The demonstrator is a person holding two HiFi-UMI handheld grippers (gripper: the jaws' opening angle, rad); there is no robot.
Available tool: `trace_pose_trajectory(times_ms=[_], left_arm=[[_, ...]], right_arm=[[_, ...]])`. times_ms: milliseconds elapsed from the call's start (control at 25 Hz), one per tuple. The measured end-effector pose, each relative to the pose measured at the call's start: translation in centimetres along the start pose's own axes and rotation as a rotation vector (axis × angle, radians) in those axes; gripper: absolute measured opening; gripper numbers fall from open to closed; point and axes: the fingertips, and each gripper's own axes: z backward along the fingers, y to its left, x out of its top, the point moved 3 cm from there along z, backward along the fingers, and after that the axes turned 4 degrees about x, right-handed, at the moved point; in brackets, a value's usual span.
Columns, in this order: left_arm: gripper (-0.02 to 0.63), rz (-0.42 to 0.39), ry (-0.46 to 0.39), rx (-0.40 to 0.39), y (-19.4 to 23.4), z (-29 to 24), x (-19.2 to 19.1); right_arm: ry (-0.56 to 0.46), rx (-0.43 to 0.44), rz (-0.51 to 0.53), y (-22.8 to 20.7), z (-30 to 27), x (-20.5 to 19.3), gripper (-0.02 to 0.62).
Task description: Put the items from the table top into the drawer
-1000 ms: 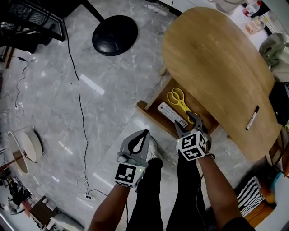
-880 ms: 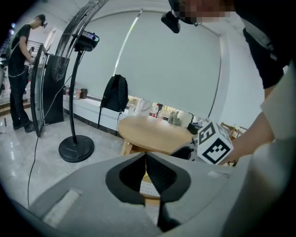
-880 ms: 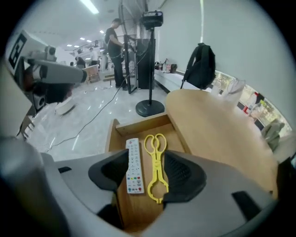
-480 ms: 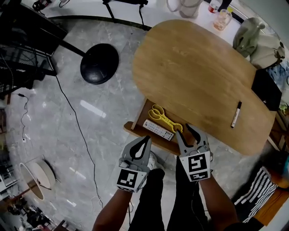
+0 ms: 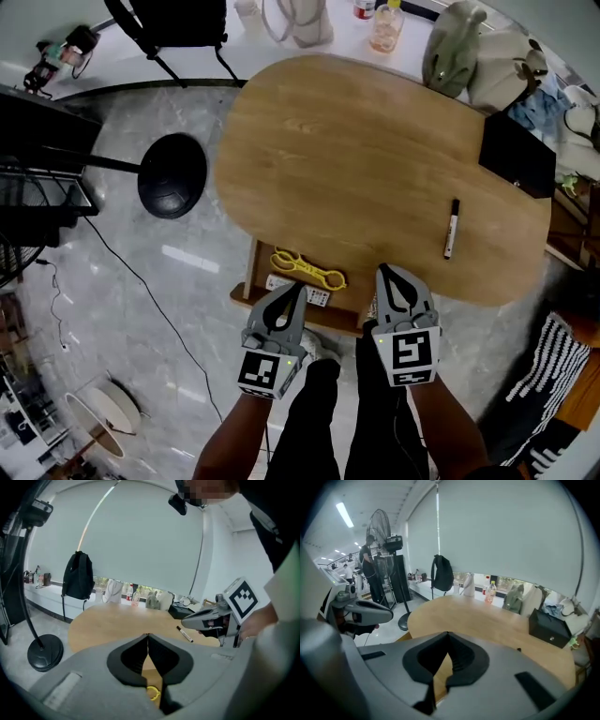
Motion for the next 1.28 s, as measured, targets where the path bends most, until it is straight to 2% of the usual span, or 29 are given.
trace_pose_trajectory(times_ms=[360, 480, 640, 720, 880, 1280], left_arm=[[0.018, -0.093, 0.069, -0.153, -6.2, -8.1, 2.7], [0.018, -0.081, 0.041, -0.171, -8.0, -10.4, 3.5], [0.018, -0.064, 0.051, -0.163, -9.0, -12.5, 3.7], [0.018, -0.083, 0.069, -0.173, -9.5, -13.4, 3.5], [0.018, -0.113, 0.085, -0.181, -10.0, -15.1, 3.3], [0.018, -0.099, 0.101, -0.165, -10.1, -16.8, 2.8]], right_arm=[[0.002, -0.203, -0.161, -11.4, 3.3, -3.0, -0.002], [0.030, -0.244, -0.200, -14.1, 3.9, -4.8, 0.004], [0.084, -0.250, -0.256, -16.6, 3.2, -7.7, 0.133], [0.109, -0.250, -0.293, -17.9, 2.6, -9.0, 0.156], [0.152, -0.254, -0.351, -20.2, 0.7, -11.1, 0.169], [0.254, -0.216, -0.349, -23.1, -3.6, -13.3, 0.169]])
